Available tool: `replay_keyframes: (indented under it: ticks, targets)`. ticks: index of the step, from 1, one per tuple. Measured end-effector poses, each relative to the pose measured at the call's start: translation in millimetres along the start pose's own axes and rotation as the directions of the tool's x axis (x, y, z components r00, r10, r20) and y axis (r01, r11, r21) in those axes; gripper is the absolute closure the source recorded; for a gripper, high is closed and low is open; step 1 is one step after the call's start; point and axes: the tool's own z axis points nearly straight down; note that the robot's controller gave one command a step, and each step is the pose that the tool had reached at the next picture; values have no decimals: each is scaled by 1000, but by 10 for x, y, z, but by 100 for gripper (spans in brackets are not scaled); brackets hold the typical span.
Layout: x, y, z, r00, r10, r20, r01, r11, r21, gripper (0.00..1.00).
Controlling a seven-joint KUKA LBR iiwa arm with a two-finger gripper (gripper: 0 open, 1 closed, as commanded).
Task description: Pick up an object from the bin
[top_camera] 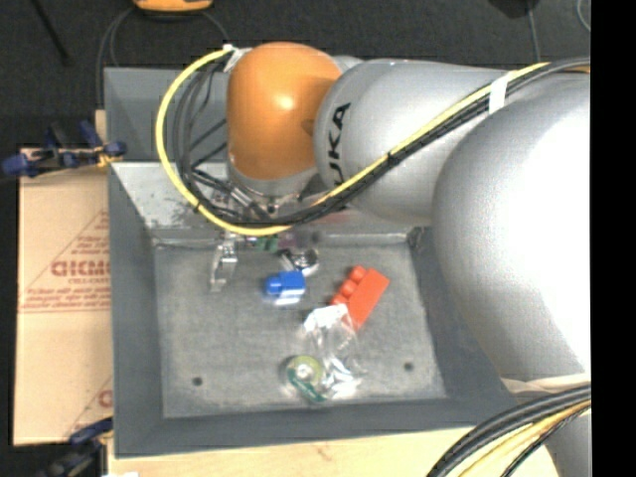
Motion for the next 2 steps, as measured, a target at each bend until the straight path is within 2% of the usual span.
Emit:
replay_keyframes:
  ticks: [1, 2]
  targets:
    - [-181, -1107, 542, 980, 199, -2, -199, 980, 5, 0]
    - [-267, -1501, 590, 973, 232, 3, -232, 973, 3, 0]
